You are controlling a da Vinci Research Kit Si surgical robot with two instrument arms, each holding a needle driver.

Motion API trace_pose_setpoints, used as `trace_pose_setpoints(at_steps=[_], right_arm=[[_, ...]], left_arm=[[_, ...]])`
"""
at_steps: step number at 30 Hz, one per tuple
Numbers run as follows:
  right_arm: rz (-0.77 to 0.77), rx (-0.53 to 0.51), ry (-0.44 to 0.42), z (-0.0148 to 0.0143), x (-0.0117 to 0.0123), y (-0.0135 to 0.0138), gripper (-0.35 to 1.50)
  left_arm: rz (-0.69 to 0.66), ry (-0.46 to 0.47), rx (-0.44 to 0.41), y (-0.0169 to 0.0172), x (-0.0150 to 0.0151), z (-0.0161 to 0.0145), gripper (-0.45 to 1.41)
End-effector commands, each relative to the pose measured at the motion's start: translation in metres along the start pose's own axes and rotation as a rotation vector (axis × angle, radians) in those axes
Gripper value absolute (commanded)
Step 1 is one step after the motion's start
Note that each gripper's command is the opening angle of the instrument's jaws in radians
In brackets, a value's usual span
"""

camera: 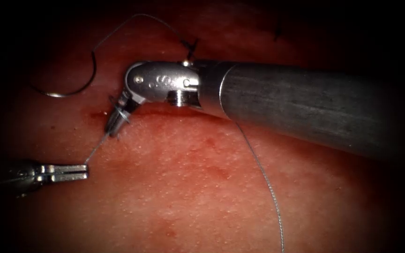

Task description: Wound Closure

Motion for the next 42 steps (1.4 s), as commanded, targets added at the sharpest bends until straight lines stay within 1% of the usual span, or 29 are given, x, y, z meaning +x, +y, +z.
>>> trace_pose_setpoints(at_steps=[1,2,3,4,5,9,11,13,14,19,24,27,30,31,32,33,34,35,36,37,41,42], right_arm=[[-0.003,-0.003,-0.004,-0.0002,-0.0004,0.0013,-0.35],[-0.002,-0.006,-0.008,-0.0001,-0.0008,0.0014,-0.35],[-0.002,-0.006,-0.008,-0.0001,-0.0008,0.0014,-0.35],[-0.001,-0.007,-0.009,-0.0001,-0.0009,0.0015,-0.35],[0.002,-0.012,-0.012,-0.0002,-0.0012,0.0018,-0.35],[0.01,-0.026,-0.017,-0.0009,-0.0018,0.002,-0.35],[0.014,-0.034,-0.017,-0.0013,-0.002,0.0021,-0.35],[0.023,-0.044,-0.043,-0.0023,-0.0028,0.0022,-0.35],[0.031,-0.044,-0.074,-0.0029,-0.0034,0.0024,-0.35],[0.037,-0.057,-0.089,-0.0034,-0.0042,0.0024,-0.35],[0.038,-0.076,-0.098,-0.0034,-0.0042,0.0024,-0.35],[0.043,-0.107,-0.106,-0.0036,-0.0044,0.0025,-0.35],[0.07,-0.176,-0.115,-0.0043,-0.0047,0.0026,-0.35],[0.07,-0.176,-0.115,-0.0043,-0.0047,0.0026,-0.35],[0.151,-0.237,-0.099,-0.0049,-0.0051,0.0025,-0.35],[0.257,-0.329,-0.062,-0.0053,-0.0056,0.0026,-0.35],[0.307,-0.368,-0.047,-0.0053,-0.0057,0.0025,-0.35],[0.407,-0.449,-0.013,-0.005,-0.006,0.0024,-0.35],[0.497,-0.507,0.036,-0.0044,-0.0062,0.0021,-0.35],[0.523,-0.54,0.042,-0.004,-0.0062,0.002,-0.35],[0.595,-0.609,0.016,-0.0033,-0.0066,0.0016,-0.35],[0.631,-0.659,0.03,-0.0035,-0.0068,0.0014,-0.35]], left_arm=[[0.002,0.001,0.0,-0.0001,-0.0004,0.0007,-0.45],[0.002,0.003,-0.021,0.0018,0.0003,0.0008,-0.45],[0.002,0.003,-0.021,0.0018,0.0003,0.0008,-0.45],[0.002,0.005,-0.029,0.0026,0.0007,0.0009,-0.45],[0.002,0.003,-0.043,0.0042,0.0015,0.0011,-0.45],[0.002,0.003,-0.064,0.0067,0.0027,0.0015,-0.45],[0.003,0.006,-0.069,0.0071,0.003,0.0015,-0.45],[0.003,0.01,-0.084,0.0082,0.0036,0.0014,-0.45],[0.004,0.013,-0.091,0.0087,0.0039,0.0012,-0.45],[0.004,0.014,-0.1,0.0094,0.0043,0.001,-0.45],[-0.005,0.016,-0.106,0.0105,0.0046,0.0009,-0.45],[-0.013,0.017,-0.109,0.0114,0.0047,0.0008,-0.45],[-0.018,0.018,-0.11,0.0126,0.0046,0.0007,-0.45],[-0.018,0.018,-0.11,0.0126,0.0046,0.0007,-0.45],[-0.022,0.018,-0.112,0.013,0.0045,0.0007,-0.45],[-0.021,0.019,-0.113,0.0132,0.0045,0.0006,-0.45],[-0.021,0.019,-0.113,0.0132,0.0045,0.0006,-0.45],[-0.021,0.019,-0.114,0.0133,0.0046,0.0006,-0.45],[-0.021,0.019,-0.113,0.0133,0.0046,0.0007,-0.45],[-0.021,0.019,-0.113,0.0133,0.0046,0.0007,-0.45],[-0.021,0.02,-0.116,0.0137,0.0048,0.0007,-0.45],[-0.021,0.021,-0.117,0.0139,0.005,0.0006,-0.45]])
